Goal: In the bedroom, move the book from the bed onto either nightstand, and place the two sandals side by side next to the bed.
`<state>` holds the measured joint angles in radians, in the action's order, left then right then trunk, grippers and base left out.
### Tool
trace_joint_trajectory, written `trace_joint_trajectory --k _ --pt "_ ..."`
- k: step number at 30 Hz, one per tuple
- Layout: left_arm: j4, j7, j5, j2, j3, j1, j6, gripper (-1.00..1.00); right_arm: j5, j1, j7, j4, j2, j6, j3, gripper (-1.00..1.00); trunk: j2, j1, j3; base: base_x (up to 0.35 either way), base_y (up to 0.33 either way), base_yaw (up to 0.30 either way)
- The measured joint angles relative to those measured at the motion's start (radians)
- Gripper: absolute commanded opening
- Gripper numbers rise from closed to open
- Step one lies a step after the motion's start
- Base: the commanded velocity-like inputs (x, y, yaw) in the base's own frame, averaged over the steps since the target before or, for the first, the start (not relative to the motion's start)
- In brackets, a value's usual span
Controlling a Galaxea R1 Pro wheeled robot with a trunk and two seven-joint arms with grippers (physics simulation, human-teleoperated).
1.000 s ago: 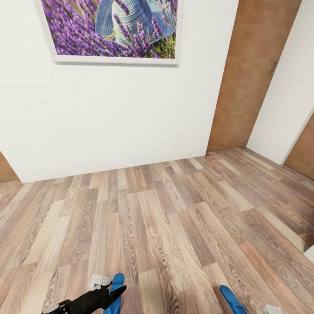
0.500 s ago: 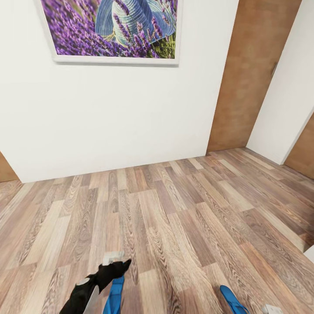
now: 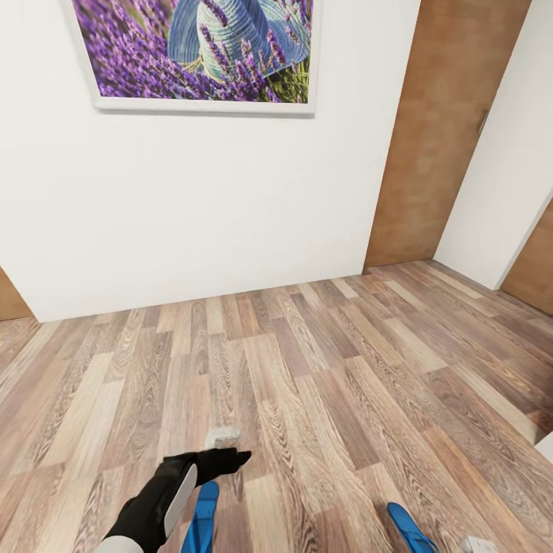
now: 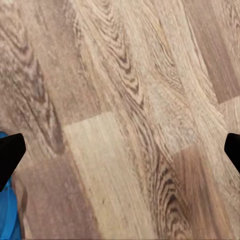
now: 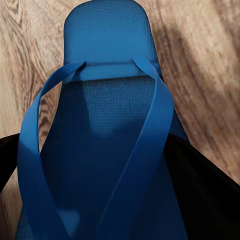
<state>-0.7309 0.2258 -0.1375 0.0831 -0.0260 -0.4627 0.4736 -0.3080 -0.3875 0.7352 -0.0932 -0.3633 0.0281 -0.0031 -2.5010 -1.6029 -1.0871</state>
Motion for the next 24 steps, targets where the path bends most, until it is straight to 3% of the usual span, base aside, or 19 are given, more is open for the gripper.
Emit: trace_joint_trajectory --k 5,24 --pt "0.030 -0.002 0.001 -0.005 0.000 0.000 -0.043 1.00 0.000 0.000 0.000 0.000 0.000 0.000 0.000 -1.00 0.000 0.000 0.000 0.000 0.000 0.000" --pt "0.025 -0.001 -0.001 0.000 -0.007 0.000 -0.046 1.00 0.000 0.000 0.003 -0.001 -0.001 -0.001 0.000 -1.00 0.000 0.000 0.000 0.000 0.000 0.000"
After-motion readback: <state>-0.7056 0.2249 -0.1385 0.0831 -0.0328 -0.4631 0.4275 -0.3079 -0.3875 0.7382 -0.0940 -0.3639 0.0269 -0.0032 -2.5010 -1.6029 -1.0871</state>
